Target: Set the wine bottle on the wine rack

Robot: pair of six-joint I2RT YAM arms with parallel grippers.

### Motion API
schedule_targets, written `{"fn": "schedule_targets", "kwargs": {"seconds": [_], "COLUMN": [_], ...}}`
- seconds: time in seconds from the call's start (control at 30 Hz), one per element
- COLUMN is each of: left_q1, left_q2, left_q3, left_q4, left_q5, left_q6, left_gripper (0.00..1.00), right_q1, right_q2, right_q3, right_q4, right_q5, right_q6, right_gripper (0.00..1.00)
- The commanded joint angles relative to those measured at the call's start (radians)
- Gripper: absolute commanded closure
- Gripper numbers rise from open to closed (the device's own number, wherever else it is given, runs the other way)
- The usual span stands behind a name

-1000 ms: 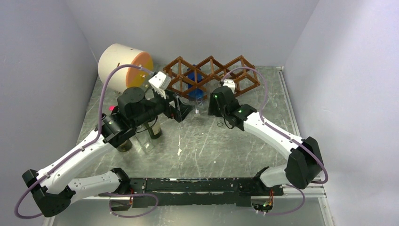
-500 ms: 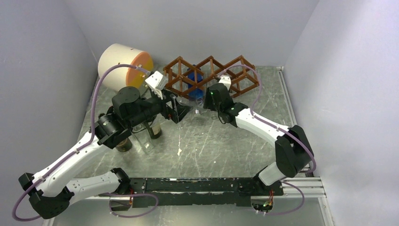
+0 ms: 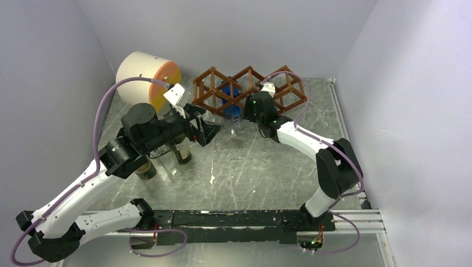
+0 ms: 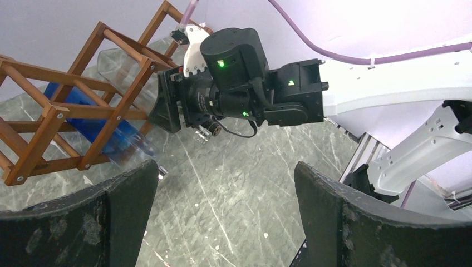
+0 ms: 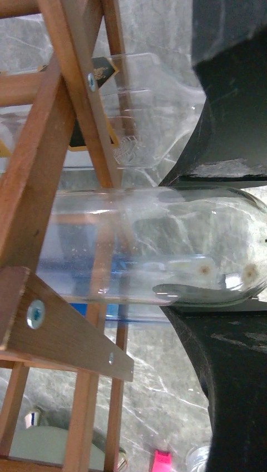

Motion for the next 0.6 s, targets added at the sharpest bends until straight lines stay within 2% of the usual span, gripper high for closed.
{"fn": "schedule_targets", "kwargs": {"seconds": [0.0,0.43,0.57], "left_q1": [-0.003,-0.002,-0.003], "left_q2": [-0.009,-0.028,-0.033], "left_q3": [0.03,0.027,0.022], "left_q4": [-0.026,-0.05,-0.047], "left_q5": [-0.001,-0.018,-0.014], "left_q6": [0.013,-0.005,-0.007], "left_gripper": [0.05,0.05,0.05], "right_q1": [-0.023,-0.056,-0.082], "right_q2": [0.028,0.14,0.152], "right_q3": [0.074,0.142,0.133], "right_q4": [0.074,0.069,0.076], "right_q5": [-0.021,-0.083,-0.064], "right_q6": [-0.008,0.001,0.009], "right_gripper": [0.97,0.69,0.53]}}
